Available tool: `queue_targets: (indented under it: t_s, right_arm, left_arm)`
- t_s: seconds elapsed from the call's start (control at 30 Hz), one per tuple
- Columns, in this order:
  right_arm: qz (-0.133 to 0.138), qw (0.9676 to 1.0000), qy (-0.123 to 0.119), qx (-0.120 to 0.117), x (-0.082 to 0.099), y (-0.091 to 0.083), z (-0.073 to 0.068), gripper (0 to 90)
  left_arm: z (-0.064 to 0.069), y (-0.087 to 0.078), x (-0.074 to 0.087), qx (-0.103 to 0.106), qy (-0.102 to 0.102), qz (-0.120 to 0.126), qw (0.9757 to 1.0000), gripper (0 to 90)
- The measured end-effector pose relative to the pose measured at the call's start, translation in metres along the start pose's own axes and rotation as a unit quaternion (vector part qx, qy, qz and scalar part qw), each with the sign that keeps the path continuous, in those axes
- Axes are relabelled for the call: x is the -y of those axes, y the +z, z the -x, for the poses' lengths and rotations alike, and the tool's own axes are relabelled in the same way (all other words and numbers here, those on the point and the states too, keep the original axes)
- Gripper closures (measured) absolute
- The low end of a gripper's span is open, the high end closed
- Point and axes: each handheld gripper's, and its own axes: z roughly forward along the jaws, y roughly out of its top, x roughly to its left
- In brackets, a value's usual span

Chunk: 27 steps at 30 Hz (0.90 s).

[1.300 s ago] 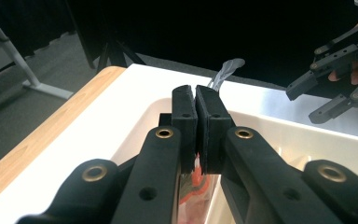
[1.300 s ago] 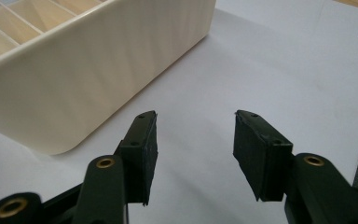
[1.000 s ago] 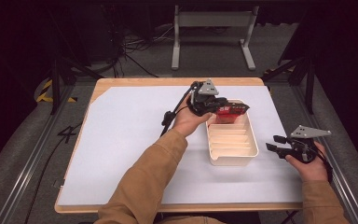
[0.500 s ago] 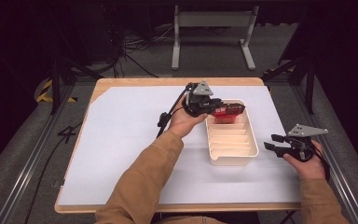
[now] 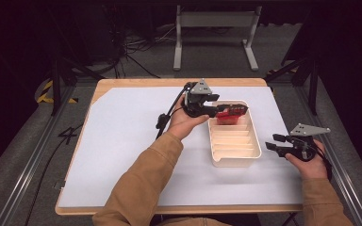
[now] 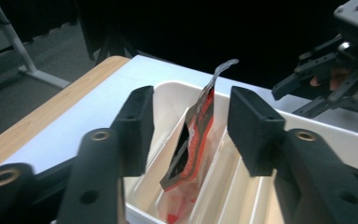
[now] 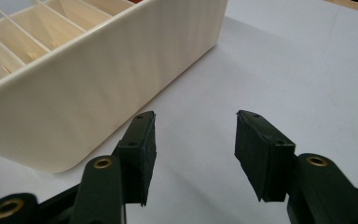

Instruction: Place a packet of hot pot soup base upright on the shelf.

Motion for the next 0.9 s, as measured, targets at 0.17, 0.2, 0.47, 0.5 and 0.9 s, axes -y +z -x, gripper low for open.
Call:
queue_targets:
  t_s: [0.17,0.2,0.47,0.5,0.9]
  right_arm:
    - [0.002,1.0,0.001,-0.004,-0.004,0.003,0.001,48.3]
    - [0.002,1.0,0.002,-0.005,-0.004,0.004,0.001,48.3]
    - [0.005,0.9999,-0.003,-0.012,-0.01,0.009,0.001,48.5]
    - [0.004,0.9999,-0.008,-0.014,-0.011,0.009,0.0,49.3]
    - [0.009,0.9995,-0.024,-0.019,-0.013,0.011,-0.003,52.9]
  left_arm:
    - [0.005,-0.018,-0.005,0.001,-0.007,0.014,0.9999,39.9]
    - [0.006,-0.021,-0.005,-0.002,-0.006,0.014,0.9999,39.0]
    - [0.013,-0.051,-0.004,-0.02,0.003,0.01,0.9997,34.1]
    - [0.014,-0.054,-0.003,-0.023,0.002,0.01,0.9997,33.7]
    - [0.015,-0.104,0.016,-0.056,-0.011,-0.006,0.9984,28.6]
